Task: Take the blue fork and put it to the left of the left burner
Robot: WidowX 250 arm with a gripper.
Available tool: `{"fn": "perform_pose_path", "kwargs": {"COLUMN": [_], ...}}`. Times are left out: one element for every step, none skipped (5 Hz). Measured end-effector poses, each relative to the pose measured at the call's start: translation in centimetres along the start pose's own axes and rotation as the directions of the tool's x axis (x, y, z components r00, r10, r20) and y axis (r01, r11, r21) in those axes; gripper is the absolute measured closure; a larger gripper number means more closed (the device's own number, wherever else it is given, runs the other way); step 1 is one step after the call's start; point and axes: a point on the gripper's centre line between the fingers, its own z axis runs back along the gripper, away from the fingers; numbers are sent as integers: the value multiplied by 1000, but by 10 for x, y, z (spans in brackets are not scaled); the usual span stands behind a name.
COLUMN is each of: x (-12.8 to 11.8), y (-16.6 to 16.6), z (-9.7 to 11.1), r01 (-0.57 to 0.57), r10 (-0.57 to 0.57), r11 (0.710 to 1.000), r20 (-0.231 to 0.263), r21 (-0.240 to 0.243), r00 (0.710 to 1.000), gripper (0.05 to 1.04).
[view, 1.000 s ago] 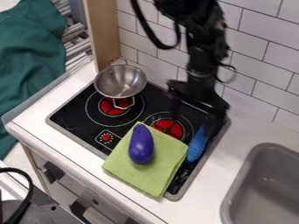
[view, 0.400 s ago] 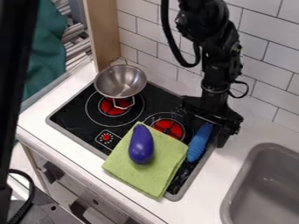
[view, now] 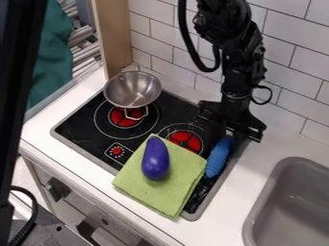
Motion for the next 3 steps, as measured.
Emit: {"fn": "perform_pose_path", "kwargs": {"x": [-2,-4,4], "y": [-5,-15,-24], "z": [2,12,57], "r01": [50,105,114], "r10": [-49,-105,-124], "r11": [998,993,989], "r20": [-11,-11,120], "r21": [25,62,94], "r00": [999,994,985], "gripper": [768,768,768]}}
